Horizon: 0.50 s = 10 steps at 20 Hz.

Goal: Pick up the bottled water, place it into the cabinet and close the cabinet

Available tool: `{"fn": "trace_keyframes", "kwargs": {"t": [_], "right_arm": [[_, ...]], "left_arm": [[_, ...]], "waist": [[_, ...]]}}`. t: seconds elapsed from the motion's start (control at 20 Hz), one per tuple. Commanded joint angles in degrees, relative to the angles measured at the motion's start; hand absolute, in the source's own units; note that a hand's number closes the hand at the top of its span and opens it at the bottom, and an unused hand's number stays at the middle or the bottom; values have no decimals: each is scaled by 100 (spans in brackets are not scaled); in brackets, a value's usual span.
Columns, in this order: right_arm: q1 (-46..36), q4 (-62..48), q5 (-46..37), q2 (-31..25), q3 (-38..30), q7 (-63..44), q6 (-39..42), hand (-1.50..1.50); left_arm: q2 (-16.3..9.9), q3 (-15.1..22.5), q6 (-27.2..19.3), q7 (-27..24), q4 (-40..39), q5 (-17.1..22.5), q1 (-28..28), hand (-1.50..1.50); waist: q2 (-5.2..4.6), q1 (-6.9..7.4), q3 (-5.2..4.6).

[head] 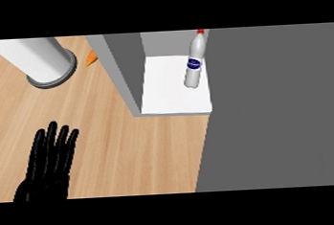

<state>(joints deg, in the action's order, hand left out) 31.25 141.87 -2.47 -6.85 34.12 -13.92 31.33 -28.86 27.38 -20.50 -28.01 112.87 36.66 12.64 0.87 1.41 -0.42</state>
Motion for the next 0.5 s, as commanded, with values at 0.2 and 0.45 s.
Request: {"fn": "trace_keyframes", "kwargs": {"t": [0.2,0.45], "right_arm": [[-1329,13,-1023,659,1431,-874,-730,150],[-2134,-253,-1061,656,1438,-1267,-1111,150]], "left_arm": [[-251,-270,355,-132,155,238,444,-150],[-477,-521,613,-69,281,441,497,-150]], "waist": [[-3,63,-21],[-16,79,-25]]}}
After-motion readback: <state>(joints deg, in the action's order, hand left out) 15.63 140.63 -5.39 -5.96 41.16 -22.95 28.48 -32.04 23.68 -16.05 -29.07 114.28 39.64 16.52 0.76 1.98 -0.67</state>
